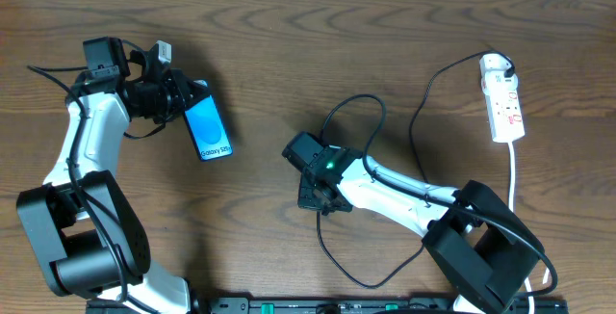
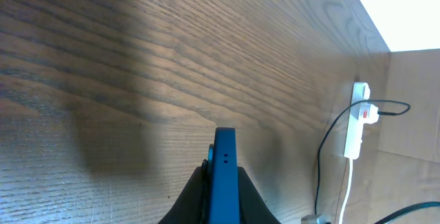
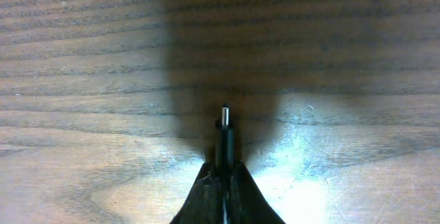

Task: Plug charger to phone and switch on socket
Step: 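Close the right gripper on the USB-C plug and lift it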

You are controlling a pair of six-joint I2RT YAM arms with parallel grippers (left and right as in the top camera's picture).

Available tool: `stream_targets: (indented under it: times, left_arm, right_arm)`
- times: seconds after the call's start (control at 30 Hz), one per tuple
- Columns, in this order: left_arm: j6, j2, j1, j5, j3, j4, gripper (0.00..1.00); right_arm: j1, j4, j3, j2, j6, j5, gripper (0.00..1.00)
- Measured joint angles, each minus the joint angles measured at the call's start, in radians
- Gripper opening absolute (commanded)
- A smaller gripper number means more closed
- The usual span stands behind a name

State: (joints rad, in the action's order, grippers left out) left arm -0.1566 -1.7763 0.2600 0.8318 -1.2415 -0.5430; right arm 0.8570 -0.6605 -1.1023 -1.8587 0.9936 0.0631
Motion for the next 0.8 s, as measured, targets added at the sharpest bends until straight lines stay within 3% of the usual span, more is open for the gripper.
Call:
stream_targets:
  times: [0.33, 0.67, 0.8]
  left_arm:
    - [0.000, 0.000, 0.000, 0.009, 0.000, 0.001, 0.07]
    - [0.000, 0.000, 0.000, 0.154, 0.000, 0.071, 0.07]
    - [-0.024, 0.000, 0.000, 0.266, 0.000, 0.170, 0.07]
  right_arm:
    - [-0.010, 0.076, 0.000, 0.000, -0.050, 0.045, 0.01]
    - [-0.112, 0.328, -0.005, 0.000, -0.264, 0.466, 0.01]
    - [-0.161, 0.464, -0.007, 0.000, -0.301, 0.659, 0.01]
